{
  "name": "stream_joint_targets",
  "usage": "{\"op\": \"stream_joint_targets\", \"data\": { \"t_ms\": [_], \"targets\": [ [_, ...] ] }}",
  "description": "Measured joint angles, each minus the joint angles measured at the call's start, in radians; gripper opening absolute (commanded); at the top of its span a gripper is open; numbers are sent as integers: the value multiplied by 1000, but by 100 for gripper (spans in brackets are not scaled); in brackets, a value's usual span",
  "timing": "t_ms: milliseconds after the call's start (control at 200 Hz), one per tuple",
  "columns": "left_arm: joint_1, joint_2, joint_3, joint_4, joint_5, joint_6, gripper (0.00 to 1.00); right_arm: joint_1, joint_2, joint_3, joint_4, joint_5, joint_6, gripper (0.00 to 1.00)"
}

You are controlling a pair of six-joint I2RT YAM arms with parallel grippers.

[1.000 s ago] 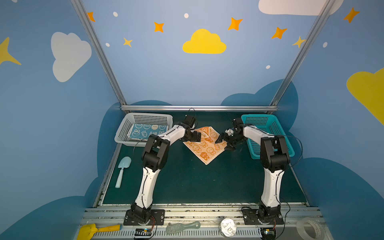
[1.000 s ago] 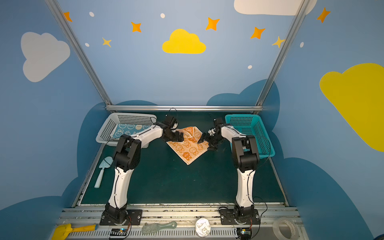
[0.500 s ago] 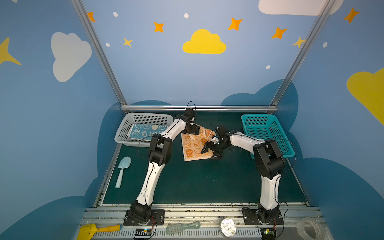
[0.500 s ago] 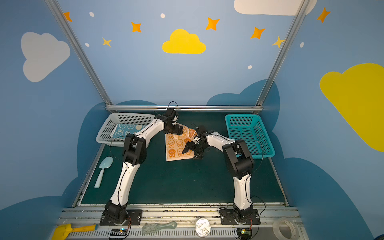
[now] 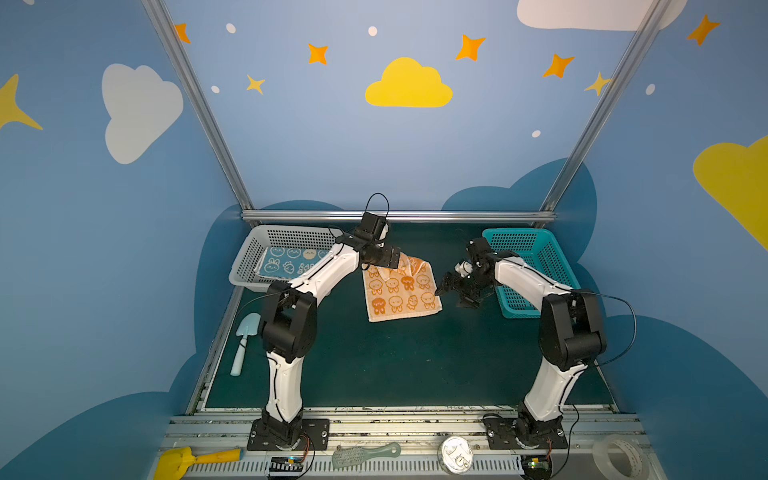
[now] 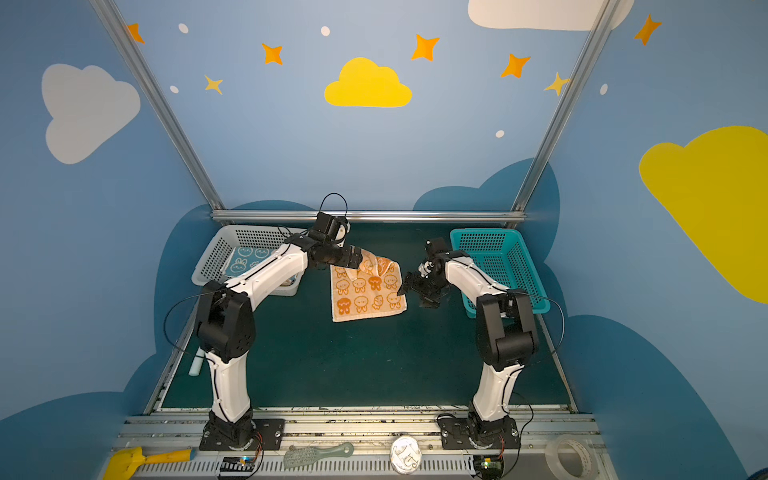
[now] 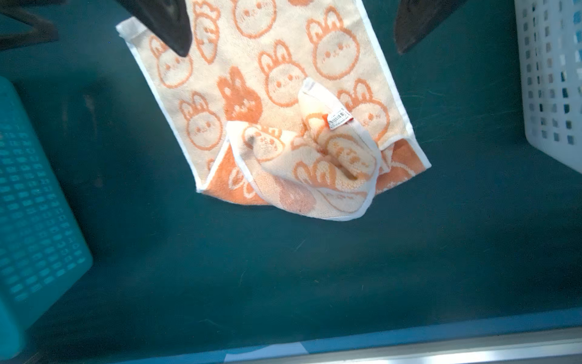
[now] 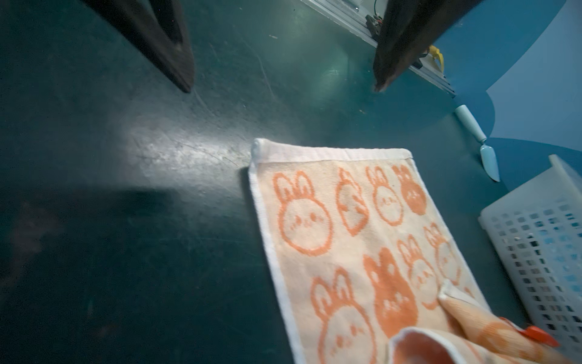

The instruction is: Fold and stack the towels

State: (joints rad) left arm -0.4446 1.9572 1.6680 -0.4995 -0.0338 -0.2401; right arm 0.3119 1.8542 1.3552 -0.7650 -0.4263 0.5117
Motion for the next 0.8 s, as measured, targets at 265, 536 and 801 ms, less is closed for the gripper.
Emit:
{"op": "stream_joint_targets", "data": {
  "t_ms": [265, 536, 801],
  "targets": [
    [-37, -183, -325, 84, 4, -120, 100, 13, 48, -30, 18, 0, -2, 65],
    [-40, -312, -540, 134, 16, -215, 100, 19, 100, -32, 56, 8, 2, 51],
    [-48, -374, -637, 169, 16, -288, 100, 19, 148, -6, 66, 14, -3, 33]
  ]
}}
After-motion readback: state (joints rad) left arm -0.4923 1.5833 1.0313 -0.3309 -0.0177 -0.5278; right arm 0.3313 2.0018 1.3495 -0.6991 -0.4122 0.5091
